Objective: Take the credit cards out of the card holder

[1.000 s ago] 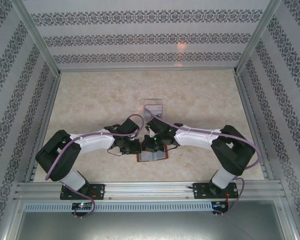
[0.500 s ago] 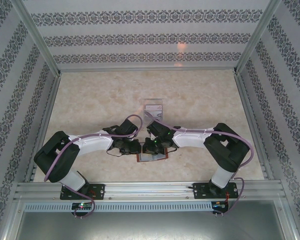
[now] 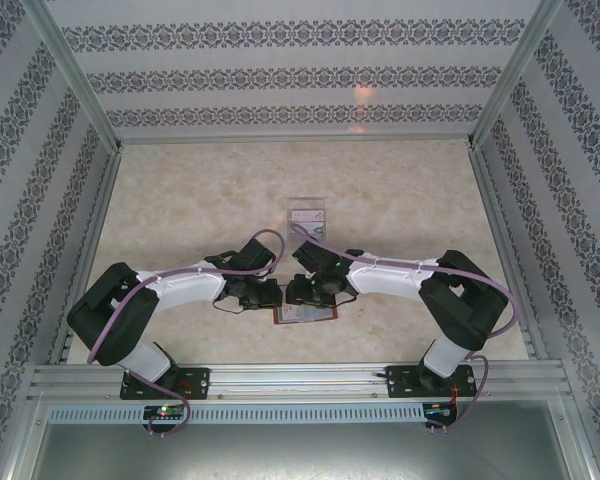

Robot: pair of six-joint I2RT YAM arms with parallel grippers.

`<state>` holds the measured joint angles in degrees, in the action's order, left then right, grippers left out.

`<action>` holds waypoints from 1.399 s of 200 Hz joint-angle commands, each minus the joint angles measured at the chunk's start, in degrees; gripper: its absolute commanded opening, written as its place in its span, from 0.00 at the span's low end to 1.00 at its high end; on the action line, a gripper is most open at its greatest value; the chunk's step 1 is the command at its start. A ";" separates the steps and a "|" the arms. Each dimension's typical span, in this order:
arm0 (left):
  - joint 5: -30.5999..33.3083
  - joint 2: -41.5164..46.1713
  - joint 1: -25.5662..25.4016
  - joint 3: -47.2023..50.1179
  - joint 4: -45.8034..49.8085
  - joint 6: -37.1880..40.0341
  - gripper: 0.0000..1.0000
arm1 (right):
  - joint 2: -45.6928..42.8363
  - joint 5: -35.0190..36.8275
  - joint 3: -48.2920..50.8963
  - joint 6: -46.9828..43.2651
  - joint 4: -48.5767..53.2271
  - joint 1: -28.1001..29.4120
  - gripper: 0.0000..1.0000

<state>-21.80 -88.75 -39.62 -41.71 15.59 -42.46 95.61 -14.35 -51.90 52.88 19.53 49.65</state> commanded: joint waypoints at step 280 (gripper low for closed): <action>-0.55 3.31 0.59 -3.99 10.25 1.19 0.19 | -8.11 17.62 -9.56 -7.55 27.35 2.60 0.22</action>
<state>-22.24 -86.78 -39.27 -43.66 22.70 -42.02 89.19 5.63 -59.57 45.82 47.83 52.97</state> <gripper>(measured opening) 0.189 0.236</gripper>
